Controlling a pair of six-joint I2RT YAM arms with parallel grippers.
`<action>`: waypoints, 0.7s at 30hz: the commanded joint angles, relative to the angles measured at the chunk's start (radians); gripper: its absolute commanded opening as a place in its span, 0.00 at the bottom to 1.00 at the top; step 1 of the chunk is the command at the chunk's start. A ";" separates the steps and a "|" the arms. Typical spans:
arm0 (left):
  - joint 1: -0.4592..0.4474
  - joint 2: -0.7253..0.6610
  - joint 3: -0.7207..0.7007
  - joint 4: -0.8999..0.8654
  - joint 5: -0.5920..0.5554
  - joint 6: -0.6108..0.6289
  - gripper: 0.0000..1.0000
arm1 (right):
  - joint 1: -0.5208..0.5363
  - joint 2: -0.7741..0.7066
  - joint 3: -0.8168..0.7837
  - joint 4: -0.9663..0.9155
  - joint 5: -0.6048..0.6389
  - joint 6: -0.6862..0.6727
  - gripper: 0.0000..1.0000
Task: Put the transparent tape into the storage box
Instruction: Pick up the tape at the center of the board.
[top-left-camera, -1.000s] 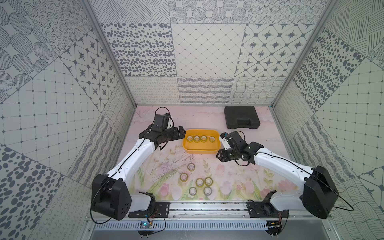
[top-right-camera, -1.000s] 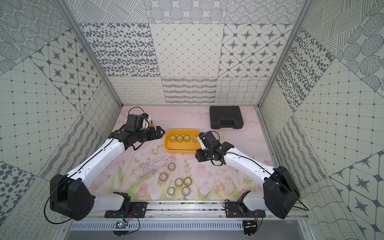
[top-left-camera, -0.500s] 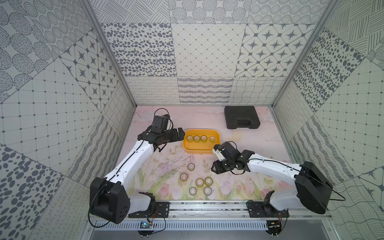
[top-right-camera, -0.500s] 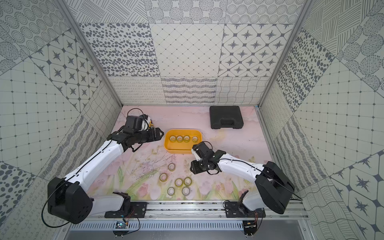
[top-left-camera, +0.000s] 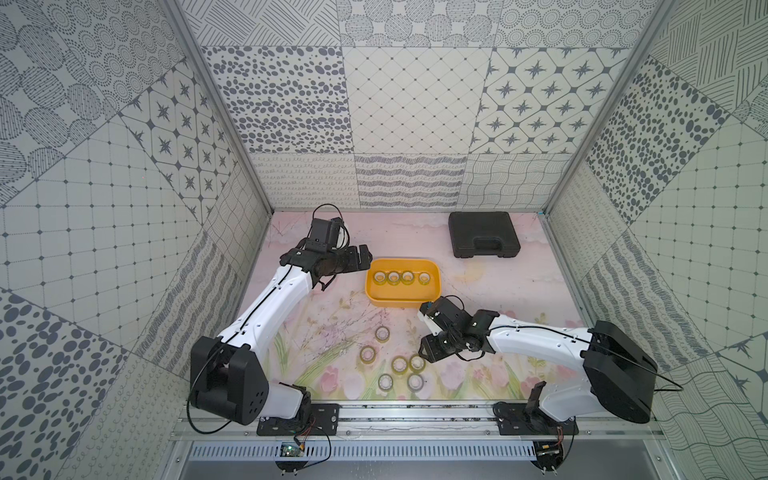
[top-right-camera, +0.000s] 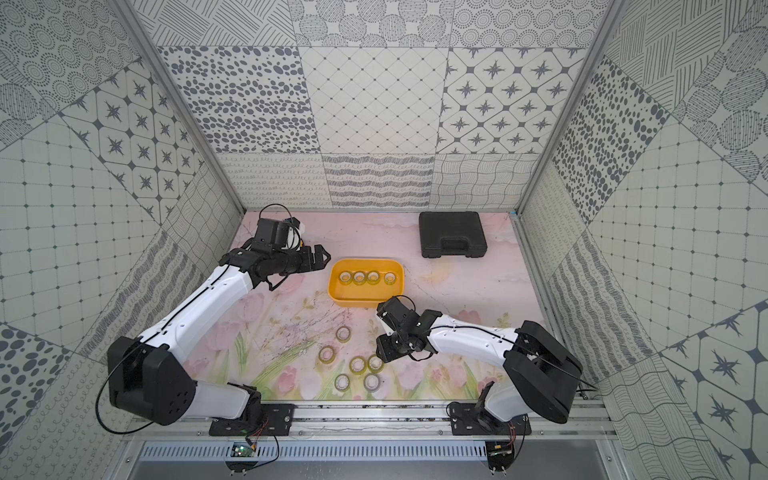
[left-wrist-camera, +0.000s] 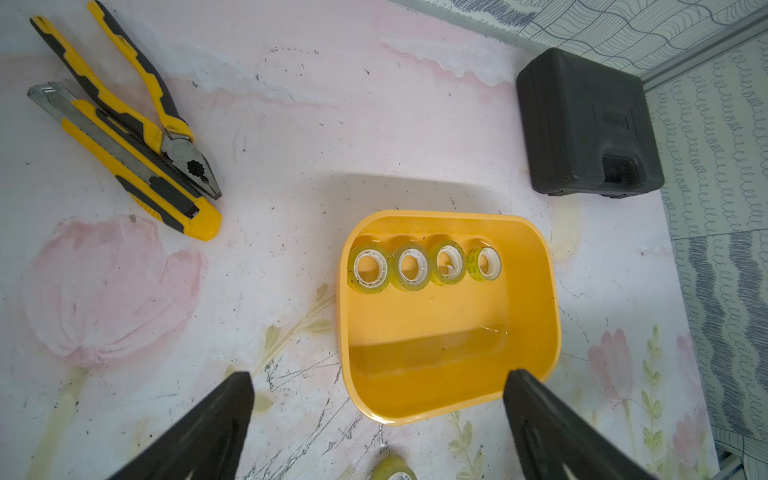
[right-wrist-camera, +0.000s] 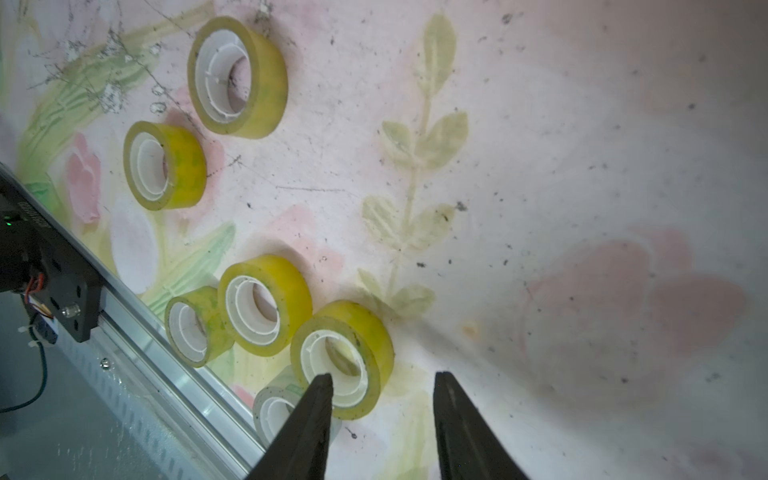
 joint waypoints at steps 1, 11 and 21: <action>0.007 0.028 0.004 0.001 0.035 0.013 0.99 | 0.024 0.008 -0.012 0.005 0.033 0.017 0.44; 0.013 -0.056 -0.041 -0.010 -0.027 0.039 0.99 | 0.067 0.065 -0.003 -0.011 0.076 0.035 0.44; 0.015 -0.044 -0.034 -0.021 -0.009 0.039 0.99 | 0.073 0.123 0.035 -0.049 0.168 0.064 0.36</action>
